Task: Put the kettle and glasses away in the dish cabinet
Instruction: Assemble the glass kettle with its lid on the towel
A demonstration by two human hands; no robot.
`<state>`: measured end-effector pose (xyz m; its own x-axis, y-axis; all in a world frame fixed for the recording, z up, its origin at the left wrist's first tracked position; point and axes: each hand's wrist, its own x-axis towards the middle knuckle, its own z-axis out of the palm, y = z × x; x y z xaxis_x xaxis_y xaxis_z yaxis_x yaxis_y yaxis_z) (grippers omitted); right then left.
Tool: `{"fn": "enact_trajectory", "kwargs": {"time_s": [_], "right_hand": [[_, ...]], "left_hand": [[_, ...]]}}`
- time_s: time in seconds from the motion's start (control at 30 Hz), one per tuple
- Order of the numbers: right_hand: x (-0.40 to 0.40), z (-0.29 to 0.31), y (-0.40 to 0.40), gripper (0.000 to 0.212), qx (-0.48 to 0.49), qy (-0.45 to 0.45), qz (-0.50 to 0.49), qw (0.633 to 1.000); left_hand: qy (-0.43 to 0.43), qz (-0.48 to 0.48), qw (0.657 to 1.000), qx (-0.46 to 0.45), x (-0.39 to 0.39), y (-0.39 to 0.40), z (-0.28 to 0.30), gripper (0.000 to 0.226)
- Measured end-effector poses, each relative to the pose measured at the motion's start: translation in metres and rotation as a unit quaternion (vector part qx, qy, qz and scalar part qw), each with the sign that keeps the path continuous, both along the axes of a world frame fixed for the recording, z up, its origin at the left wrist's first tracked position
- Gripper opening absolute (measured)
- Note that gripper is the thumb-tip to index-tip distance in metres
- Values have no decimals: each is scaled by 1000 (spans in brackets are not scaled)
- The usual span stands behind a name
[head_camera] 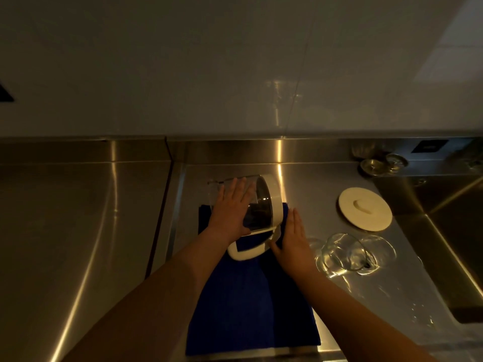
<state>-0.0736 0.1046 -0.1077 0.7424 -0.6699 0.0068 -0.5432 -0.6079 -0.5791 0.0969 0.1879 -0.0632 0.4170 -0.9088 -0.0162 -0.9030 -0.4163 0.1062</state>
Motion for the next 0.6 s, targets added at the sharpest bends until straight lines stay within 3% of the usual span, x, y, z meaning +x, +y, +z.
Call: {"fn": "enact_trajectory", "kwargs": {"time_s": [0.13, 0.33, 0.47, 0.6], "right_hand": [[7, -1, 10, 92, 103, -39, 11, 994], [20, -10, 10, 96, 205, -67, -53, 975], [30, -18, 14, 105, 199, -97, -95, 970], [38, -12, 21, 103, 174, -184, -119, 960]], "left_hand": [[1, 0, 1000, -7, 4, 3, -1, 125], [-2, 0, 1000, -11, 1, 4, -3, 123], [-8, -2, 1000, -13, -2, 6, -3, 124], [-8, -3, 1000, -11, -3, 6, -1, 124]]}}
